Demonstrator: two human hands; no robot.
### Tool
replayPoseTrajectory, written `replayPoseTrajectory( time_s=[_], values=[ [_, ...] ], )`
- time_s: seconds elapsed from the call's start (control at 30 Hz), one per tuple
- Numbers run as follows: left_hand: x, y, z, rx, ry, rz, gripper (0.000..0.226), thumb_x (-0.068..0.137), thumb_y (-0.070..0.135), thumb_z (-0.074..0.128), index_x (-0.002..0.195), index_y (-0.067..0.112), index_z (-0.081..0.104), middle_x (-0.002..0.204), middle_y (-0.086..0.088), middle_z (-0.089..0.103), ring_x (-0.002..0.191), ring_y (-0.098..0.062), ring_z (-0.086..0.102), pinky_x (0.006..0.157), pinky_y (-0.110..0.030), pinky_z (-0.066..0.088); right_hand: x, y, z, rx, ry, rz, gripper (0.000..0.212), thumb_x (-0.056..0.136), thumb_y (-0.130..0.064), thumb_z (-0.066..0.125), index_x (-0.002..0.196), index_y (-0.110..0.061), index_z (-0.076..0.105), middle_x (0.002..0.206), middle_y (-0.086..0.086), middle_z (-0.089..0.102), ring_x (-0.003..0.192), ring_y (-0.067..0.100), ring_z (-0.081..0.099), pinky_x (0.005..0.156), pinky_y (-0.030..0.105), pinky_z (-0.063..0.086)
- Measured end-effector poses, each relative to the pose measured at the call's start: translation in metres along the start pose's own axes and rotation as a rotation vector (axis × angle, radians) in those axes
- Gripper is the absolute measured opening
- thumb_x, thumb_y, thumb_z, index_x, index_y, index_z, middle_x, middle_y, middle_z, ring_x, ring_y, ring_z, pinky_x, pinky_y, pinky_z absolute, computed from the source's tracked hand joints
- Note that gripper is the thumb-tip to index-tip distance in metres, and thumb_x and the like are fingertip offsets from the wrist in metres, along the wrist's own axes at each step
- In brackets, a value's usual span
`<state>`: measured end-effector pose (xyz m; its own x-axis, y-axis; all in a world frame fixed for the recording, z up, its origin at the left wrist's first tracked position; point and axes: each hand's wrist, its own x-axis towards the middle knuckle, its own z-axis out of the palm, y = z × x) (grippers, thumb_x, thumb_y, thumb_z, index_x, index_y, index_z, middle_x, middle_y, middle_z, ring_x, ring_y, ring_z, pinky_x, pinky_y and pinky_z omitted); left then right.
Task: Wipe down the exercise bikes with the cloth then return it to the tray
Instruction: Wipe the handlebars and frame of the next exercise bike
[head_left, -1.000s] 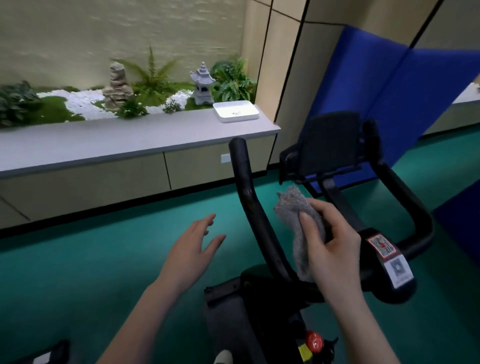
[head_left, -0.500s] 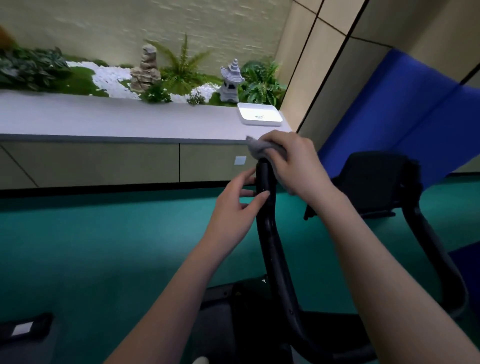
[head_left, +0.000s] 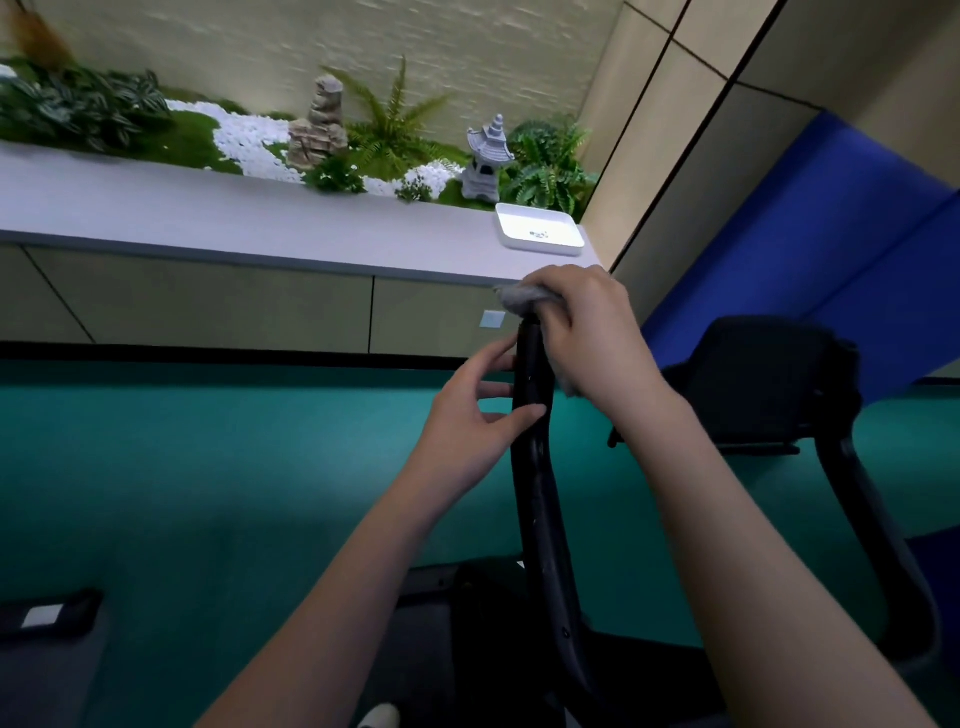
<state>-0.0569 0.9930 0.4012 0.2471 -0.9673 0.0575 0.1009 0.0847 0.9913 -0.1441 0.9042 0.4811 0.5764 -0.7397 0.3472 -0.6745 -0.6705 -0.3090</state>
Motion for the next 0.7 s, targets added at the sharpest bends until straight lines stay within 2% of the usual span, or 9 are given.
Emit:
replayPoseTrajectory(
  time_s=[0.03,0.1,0.17,0.23,0.33,0.43,0.57,0.7],
  values=[
    [-0.001,0.0,0.0,-0.007,-0.008,0.002,0.062,0.08,-0.004,0.068,0.133,0.021,0.048,0.124,-0.002,0.057,0.106,-0.018,0.06,0.079,-0.026,0.056,-0.004,0.0,0.003,0.009,0.05,0.045,0.031,0.089,0.003,0.046,0.101,-0.009,0.071,0.1,0.007,0.07,0.101,0.027,0.055,0.084,0.027,0.04],
    [-0.002,0.0,0.0,-0.032,-0.024,0.008,0.066,0.078,-0.01,0.067,0.133,0.022,0.047,0.126,-0.003,0.056,0.106,-0.018,0.06,0.078,-0.022,0.055,-0.022,-0.002,0.009,0.031,0.191,0.068,0.032,0.086,0.007,0.048,0.101,-0.007,0.071,0.102,0.006,0.069,0.101,0.023,0.052,0.083,0.019,0.036],
    [-0.002,0.0,-0.001,-0.057,-0.03,0.008,0.069,0.077,-0.014,0.066,0.132,0.022,0.046,0.127,-0.003,0.056,0.108,-0.018,0.059,0.078,-0.023,0.055,-0.043,-0.007,0.017,0.013,0.315,0.052,0.032,0.081,0.012,0.052,0.104,-0.002,0.07,0.104,0.009,0.067,0.102,0.027,0.051,0.087,0.016,0.034],
    [-0.002,-0.001,-0.003,-0.07,-0.034,-0.003,0.068,0.077,-0.014,0.066,0.133,0.019,0.046,0.127,-0.003,0.055,0.109,-0.018,0.059,0.081,-0.024,0.055,-0.06,-0.01,0.026,-0.003,0.378,0.032,0.031,0.078,0.014,0.056,0.105,0.004,0.069,0.101,0.015,0.065,0.099,0.031,0.052,0.088,0.023,0.039],
    [-0.004,-0.005,-0.006,-0.072,-0.051,-0.005,0.066,0.077,-0.015,0.065,0.131,0.019,0.048,0.122,0.002,0.057,0.107,-0.013,0.059,0.079,-0.021,0.054,-0.088,-0.014,0.037,-0.014,0.347,0.029,0.032,0.076,0.016,0.058,0.105,0.006,0.068,0.097,0.018,0.062,0.096,0.027,0.048,0.086,0.031,0.042],
    [-0.006,-0.008,-0.007,-0.056,-0.07,-0.004,0.067,0.077,-0.015,0.065,0.133,0.019,0.048,0.12,0.007,0.057,0.105,-0.009,0.06,0.076,-0.019,0.053,-0.107,-0.015,0.037,0.023,0.335,0.054,0.03,0.078,0.015,0.059,0.105,0.005,0.068,0.099,0.016,0.062,0.096,0.025,0.049,0.089,0.025,0.041],
    [-0.006,-0.008,-0.007,-0.093,-0.066,-0.01,0.067,0.076,-0.019,0.063,0.126,0.024,0.05,0.123,0.0,0.057,0.101,-0.009,0.062,0.075,-0.021,0.054,-0.085,-0.019,0.024,0.051,0.452,0.04,0.029,0.082,0.011,0.055,0.107,0.004,0.068,0.108,0.014,0.063,0.102,0.026,0.052,0.093,0.021,0.04],
    [-0.007,-0.009,-0.007,-0.043,-0.066,-0.007,0.06,0.075,-0.017,0.064,0.125,0.015,0.052,0.119,-0.005,0.06,0.091,-0.004,0.063,0.074,-0.017,0.052,-0.075,-0.02,0.028,0.002,0.31,-0.011,0.031,0.077,0.016,0.057,0.104,0.006,0.068,0.108,0.016,0.065,0.102,0.034,0.053,0.092,0.026,0.04]
  ],
)
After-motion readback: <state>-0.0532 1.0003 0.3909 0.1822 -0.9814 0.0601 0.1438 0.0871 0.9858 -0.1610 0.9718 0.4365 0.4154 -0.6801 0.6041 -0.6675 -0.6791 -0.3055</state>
